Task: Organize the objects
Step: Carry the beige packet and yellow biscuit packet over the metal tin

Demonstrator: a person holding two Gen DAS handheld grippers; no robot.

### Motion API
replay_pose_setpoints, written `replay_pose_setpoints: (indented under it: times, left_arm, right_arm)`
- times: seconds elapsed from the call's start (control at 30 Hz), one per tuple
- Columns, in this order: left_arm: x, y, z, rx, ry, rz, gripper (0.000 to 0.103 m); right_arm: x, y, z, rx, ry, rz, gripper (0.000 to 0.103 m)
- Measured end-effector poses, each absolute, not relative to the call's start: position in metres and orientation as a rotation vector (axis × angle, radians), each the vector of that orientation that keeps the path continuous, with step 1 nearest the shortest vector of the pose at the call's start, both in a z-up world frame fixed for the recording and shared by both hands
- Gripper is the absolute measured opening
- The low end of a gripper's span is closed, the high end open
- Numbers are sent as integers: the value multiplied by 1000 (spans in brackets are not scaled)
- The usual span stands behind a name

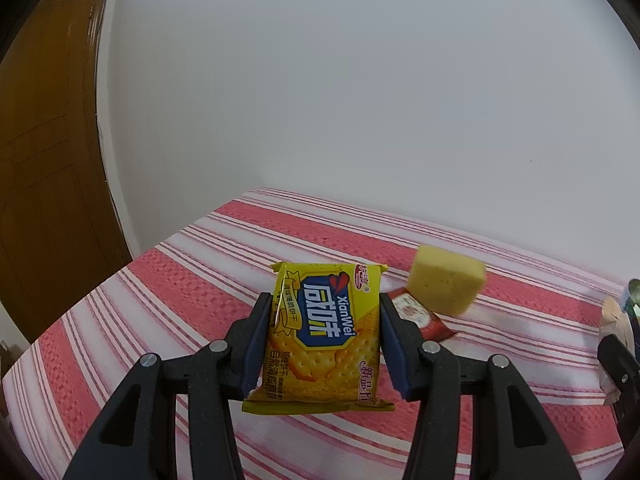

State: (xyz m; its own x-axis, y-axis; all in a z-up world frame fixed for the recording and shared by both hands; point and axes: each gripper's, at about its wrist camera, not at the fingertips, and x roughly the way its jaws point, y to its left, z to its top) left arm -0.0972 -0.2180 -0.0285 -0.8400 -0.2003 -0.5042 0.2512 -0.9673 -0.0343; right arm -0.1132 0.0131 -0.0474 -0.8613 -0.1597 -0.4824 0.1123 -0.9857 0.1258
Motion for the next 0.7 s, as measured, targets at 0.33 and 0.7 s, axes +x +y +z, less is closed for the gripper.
replay_pose_setpoints:
  times: [0.33,0.7]
  left_arm:
    - [-90,-185,-31,794,130,-2862,53]
    - [-76,-134,-29,812,88,-2930,53]
  right_arm:
    - [-106,33,-48,753,-141,-2943,36]
    - [-88,53,-44,670,-53,-3010,36]
